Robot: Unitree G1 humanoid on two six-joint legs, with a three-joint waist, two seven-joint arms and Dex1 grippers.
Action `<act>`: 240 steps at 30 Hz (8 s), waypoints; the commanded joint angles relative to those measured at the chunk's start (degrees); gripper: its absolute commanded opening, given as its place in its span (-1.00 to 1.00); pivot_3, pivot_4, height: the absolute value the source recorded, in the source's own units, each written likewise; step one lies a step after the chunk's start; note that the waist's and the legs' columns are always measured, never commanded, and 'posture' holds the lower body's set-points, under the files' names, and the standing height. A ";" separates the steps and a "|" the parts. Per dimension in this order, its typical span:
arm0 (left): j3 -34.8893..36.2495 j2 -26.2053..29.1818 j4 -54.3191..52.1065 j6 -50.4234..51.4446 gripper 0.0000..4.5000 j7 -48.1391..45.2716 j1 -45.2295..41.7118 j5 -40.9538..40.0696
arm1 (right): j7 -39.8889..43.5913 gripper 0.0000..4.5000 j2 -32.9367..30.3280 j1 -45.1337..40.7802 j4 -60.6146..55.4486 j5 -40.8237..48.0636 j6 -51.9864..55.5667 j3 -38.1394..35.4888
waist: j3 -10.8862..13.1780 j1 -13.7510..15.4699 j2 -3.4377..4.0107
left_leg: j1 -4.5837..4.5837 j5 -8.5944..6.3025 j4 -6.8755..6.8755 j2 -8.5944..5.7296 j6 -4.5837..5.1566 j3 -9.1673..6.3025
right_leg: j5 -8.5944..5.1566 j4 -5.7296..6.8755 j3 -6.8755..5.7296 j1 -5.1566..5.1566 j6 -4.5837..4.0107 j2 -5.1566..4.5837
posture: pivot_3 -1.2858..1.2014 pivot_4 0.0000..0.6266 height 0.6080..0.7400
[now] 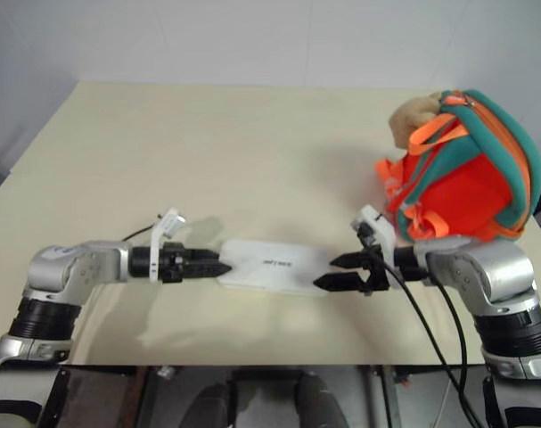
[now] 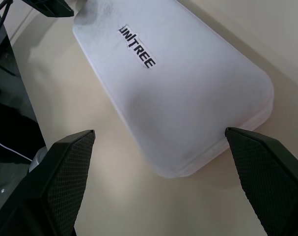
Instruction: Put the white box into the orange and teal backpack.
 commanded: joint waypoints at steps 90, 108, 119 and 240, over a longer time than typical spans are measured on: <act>18.35 -7.31 4.05 15.47 -0.41 8.67 4.40 -13.72 | -45.58 1.00 16.99 -5.27 18.36 -20.54 -38.71 -18.15 | 0.01 -0.05 -0.01 | -0.09 -0.01 -0.26 0.03 -0.05 0.08 | 0.02 0.01 0.04 -0.27 -0.04 -0.04 | 0.03 -0.52 1.00; 22.98 -7.86 2.19 13.90 -0.41 11.29 7.10 -15.27 | -29.86 -1.00 23.57 -8.76 22.00 -15.34 -49.46 -14.24 | 0.01 -2.35 -0.01 | 0.01 0.18 -0.16 0.01 -0.19 0.06 | 0.06 0.50 0.10 -0.31 0.01 0.04 | 0.03 -0.52 1.00; 29.82 0.30 6.10 2.36 -0.41 4.14 11.53 -14.42 | -6.27 -1.00 13.45 -7.10 -1.58 13.82 -18.68 -10.81 | 0.02 -3.19 0.01 | -0.08 0.25 -0.31 0.05 -0.29 0.04 | -0.02 0.71 0.11 -0.59 -0.13 0.05 | 0.03 -0.52 1.00; -4.99 -8.98 51.38 -68.92 -0.41 -36.41 -41.53 25.74 | 23.43 -1.00 -15.29 2.53 0.27 17.37 -6.79 -7.40 | 0.02 1.68 -0.04 | -0.43 0.06 0.32 0.02 -0.17 -0.04 | -0.23 0.81 -0.17 -0.61 -0.18 0.10 | 0.03 -0.52 1.00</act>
